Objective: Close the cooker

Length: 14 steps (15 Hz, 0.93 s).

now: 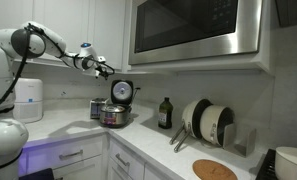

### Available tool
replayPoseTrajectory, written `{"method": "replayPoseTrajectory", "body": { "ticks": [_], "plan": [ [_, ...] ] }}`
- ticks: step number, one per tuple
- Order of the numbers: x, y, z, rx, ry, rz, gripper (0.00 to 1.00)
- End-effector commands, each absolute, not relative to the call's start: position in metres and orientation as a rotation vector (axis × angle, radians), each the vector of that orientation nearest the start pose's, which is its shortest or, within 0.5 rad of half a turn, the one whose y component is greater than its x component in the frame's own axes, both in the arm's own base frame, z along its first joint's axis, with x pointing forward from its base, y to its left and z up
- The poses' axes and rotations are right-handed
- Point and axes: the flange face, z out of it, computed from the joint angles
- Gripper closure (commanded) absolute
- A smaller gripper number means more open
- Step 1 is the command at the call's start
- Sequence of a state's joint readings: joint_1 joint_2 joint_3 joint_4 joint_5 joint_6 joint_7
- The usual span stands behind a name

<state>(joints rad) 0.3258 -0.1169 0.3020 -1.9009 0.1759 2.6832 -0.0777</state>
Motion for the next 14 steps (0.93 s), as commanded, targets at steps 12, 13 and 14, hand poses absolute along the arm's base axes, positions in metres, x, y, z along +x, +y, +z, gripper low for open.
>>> {"method": "replayPoseTrajectory", "body": {
  "ticks": [12, 13, 14],
  "plan": [
    [0.558, 0.405, 0.703, -2.075, -0.957, -1.772, 0.0],
    [0.564, 0.411, 0.7, -2.06, -0.97, -1.795, 0.0],
    [0.57, 0.417, 0.697, -2.049, -0.979, -1.807, 0.0]
  ]
}}
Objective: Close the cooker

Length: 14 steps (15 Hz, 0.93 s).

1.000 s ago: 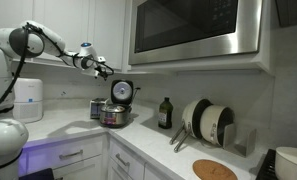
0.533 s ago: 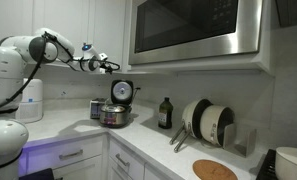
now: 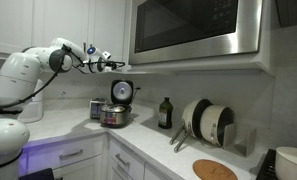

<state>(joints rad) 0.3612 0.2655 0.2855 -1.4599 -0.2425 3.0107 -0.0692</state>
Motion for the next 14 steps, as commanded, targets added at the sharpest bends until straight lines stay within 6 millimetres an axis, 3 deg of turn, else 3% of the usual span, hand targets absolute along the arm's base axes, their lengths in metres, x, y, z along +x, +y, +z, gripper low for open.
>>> {"method": "replayPoseTrajectory", "body": {
  "ticks": [1, 6, 12, 14],
  "plan": [
    [0.576, 0.423, 0.694, -2.039, -0.991, -1.825, 0.0],
    [0.606, 0.442, 0.678, -2.038, -1.004, -1.899, 0.0],
    [0.642, 0.426, 0.678, -2.074, -0.933, -2.004, 0.0],
    [0.651, 0.42, 0.674, -2.097, -0.925, -2.015, 0.26]
  ]
}}
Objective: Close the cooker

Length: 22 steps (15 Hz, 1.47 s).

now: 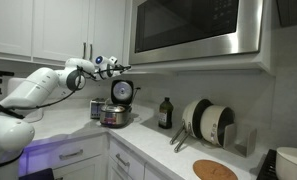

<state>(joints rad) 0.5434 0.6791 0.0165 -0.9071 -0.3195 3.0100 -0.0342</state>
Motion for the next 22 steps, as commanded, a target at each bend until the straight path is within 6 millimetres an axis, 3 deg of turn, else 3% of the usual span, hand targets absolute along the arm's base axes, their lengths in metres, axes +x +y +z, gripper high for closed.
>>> {"method": "replayPoseTrajectory", "body": {
  "ticks": [1, 7, 10, 16, 22],
  "plan": [
    [0.655, 0.418, 0.672, -2.107, -0.925, -2.019, 0.34],
    [0.663, 0.423, 0.658, -2.152, -0.944, -1.979, 0.8],
    [0.66, 0.426, 0.665, -2.197, -0.982, -1.946, 1.0],
    [0.654, 0.422, 0.688, -2.245, -1.013, -1.89, 1.0],
    [0.663, 0.424, 0.665, -2.383, -1.057, -1.758, 1.0]
  ]
}}
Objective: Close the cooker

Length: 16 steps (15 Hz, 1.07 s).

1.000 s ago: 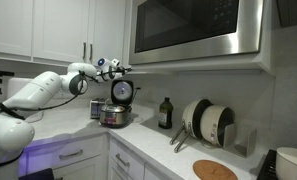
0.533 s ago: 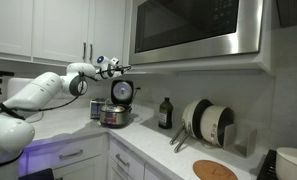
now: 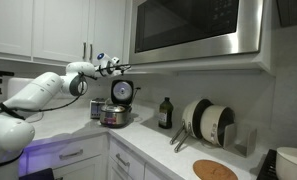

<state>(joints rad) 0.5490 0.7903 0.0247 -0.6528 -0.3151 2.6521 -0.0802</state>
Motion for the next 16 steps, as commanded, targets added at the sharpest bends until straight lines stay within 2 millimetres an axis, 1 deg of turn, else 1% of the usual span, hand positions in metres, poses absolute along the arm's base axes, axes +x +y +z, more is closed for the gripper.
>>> {"method": "replayPoseTrajectory", "body": {
  "ticks": [1, 4, 6, 11, 13, 16],
  "plan": [
    [0.665, 0.425, 0.66, -2.402, -1.065, -1.732, 1.0],
    [0.668, 0.427, 0.648, -2.458, -1.104, -1.67, 1.0],
    [0.668, 0.426, 0.646, -2.501, -1.141, -1.632, 1.0],
    [0.661, 0.422, 0.659, -2.569, -1.265, -1.583, 1.0],
    [0.654, 0.423, 0.668, -2.6, -1.324, -1.525, 1.0],
    [0.635, 0.423, 0.687, -2.636, -1.438, -1.409, 1.0]
  ]
}}
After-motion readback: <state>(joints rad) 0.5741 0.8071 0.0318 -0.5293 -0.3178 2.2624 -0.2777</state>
